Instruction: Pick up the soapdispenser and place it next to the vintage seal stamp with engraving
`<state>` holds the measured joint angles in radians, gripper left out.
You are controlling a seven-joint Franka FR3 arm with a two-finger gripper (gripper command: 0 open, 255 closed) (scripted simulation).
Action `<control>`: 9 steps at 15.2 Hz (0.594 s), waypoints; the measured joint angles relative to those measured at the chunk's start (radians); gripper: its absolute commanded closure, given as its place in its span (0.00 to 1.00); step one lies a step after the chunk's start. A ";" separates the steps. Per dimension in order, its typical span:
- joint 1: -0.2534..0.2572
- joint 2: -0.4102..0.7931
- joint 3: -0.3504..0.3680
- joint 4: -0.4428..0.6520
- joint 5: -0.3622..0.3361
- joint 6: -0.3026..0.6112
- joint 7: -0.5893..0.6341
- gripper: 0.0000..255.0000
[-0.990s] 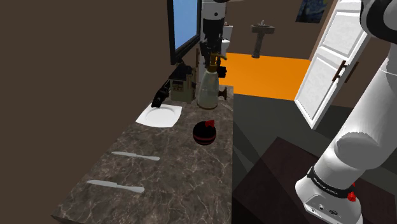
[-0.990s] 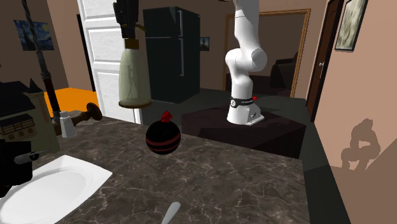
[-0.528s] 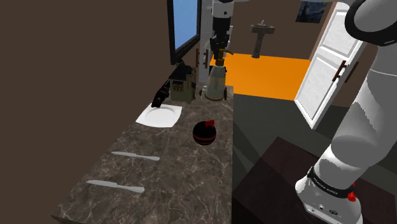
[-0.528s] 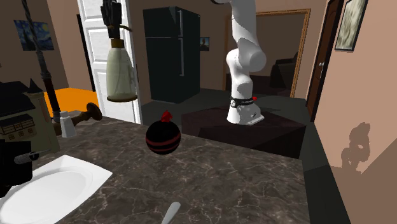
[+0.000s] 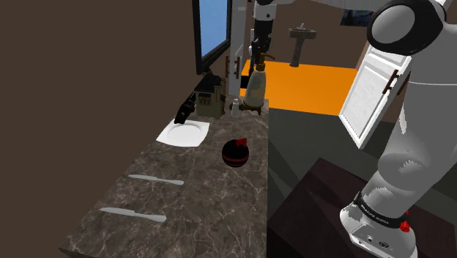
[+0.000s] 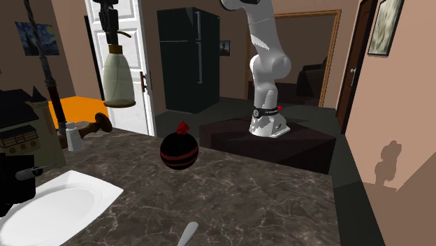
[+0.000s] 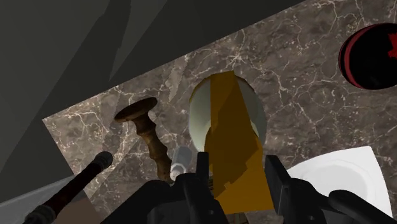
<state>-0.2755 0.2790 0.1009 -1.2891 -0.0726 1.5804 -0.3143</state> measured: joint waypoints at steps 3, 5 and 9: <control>-0.006 0.004 -0.003 -0.028 0.000 0.032 -0.009 1.00; -0.009 0.000 -0.004 -0.061 0.001 0.061 -0.010 1.00; -0.011 -0.010 -0.005 -0.129 0.002 0.120 -0.010 1.00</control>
<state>-0.2868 0.2688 0.0962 -1.4183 -0.0708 1.7001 -0.3238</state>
